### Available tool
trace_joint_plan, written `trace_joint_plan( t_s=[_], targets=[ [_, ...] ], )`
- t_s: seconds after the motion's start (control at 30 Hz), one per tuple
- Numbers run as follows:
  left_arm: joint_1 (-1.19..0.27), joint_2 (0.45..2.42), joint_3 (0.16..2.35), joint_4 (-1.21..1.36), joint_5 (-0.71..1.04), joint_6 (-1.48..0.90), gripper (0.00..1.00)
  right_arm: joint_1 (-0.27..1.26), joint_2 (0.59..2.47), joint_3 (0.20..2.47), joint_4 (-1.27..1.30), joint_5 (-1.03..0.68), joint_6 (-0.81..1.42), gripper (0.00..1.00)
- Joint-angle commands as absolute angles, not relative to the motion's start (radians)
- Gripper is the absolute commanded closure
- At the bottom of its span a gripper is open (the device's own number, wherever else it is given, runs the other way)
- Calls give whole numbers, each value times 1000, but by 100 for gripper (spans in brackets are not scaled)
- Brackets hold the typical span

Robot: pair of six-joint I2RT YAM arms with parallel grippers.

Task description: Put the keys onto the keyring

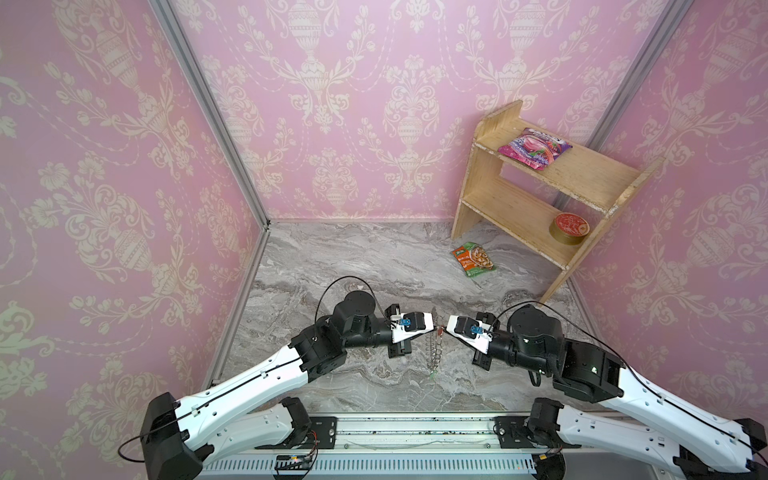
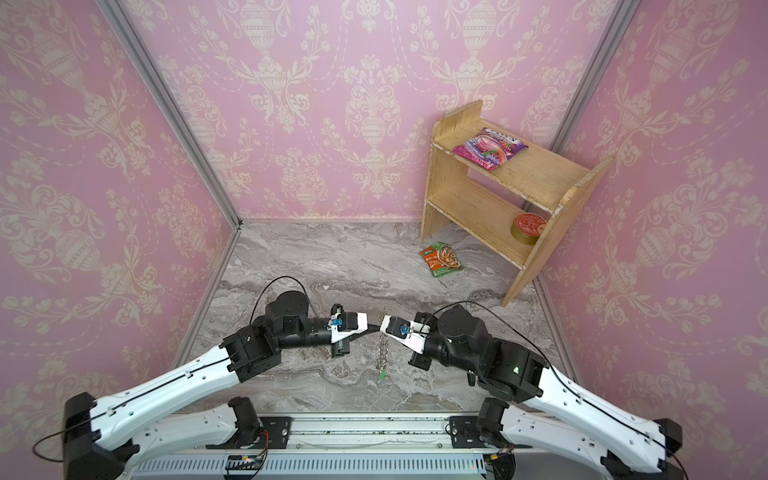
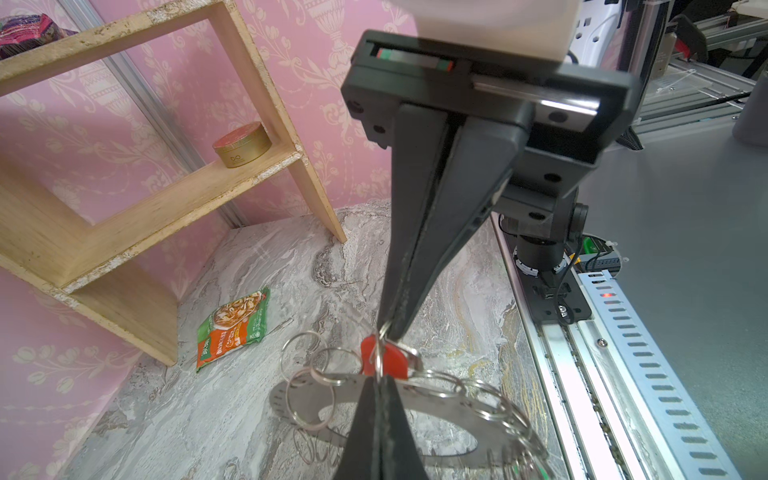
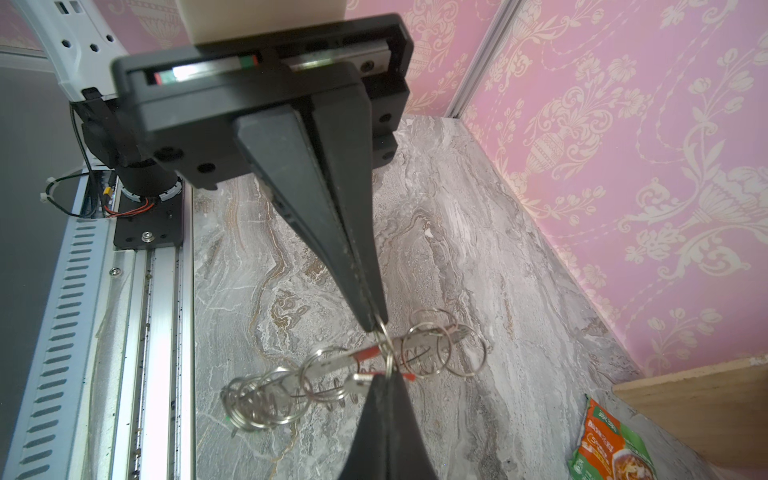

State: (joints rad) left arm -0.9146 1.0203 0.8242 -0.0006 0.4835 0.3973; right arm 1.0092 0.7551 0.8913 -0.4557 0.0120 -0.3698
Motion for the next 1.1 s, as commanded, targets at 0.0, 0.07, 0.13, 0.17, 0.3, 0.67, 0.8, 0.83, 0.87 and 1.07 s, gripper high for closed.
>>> trace_joint_plan(
  t_s=[0.0, 0.07, 0.13, 0.17, 0.3, 0.67, 0.8, 0.83, 0.87, 1.07],
  targets=[
    [-913, 1032, 861, -11, 528, 367, 100, 1015, 755, 923, -398, -40, -384, 100],
    [-913, 1037, 867, -20, 537, 367, 100, 1016, 755, 924, -399, -38, -386, 100],
    [-913, 1040, 871, -27, 540, 365, 100, 1017, 753, 923, -397, -37, -385, 100],
    [-913, 1041, 871, -28, 541, 365, 100, 1017, 755, 922, -399, -38, -385, 100],
    [-911, 1048, 880, -45, 552, 364, 100, 1022, 757, 922, -399, -36, -389, 100],
    [-902, 1061, 898, -60, 578, 350, 100, 1032, 756, 922, -409, -46, -394, 100],
    [-893, 1065, 902, -60, 592, 336, 100, 1035, 755, 923, -414, -49, -399, 100],
    [-891, 1065, 904, -60, 595, 333, 100, 1036, 757, 923, -418, -51, -401, 100],
    [-889, 1066, 905, -61, 599, 329, 100, 1037, 757, 923, -418, -51, -402, 100],
    [-878, 1071, 910, -56, 615, 314, 100, 1042, 765, 928, -432, -49, -405, 100]
  ],
)
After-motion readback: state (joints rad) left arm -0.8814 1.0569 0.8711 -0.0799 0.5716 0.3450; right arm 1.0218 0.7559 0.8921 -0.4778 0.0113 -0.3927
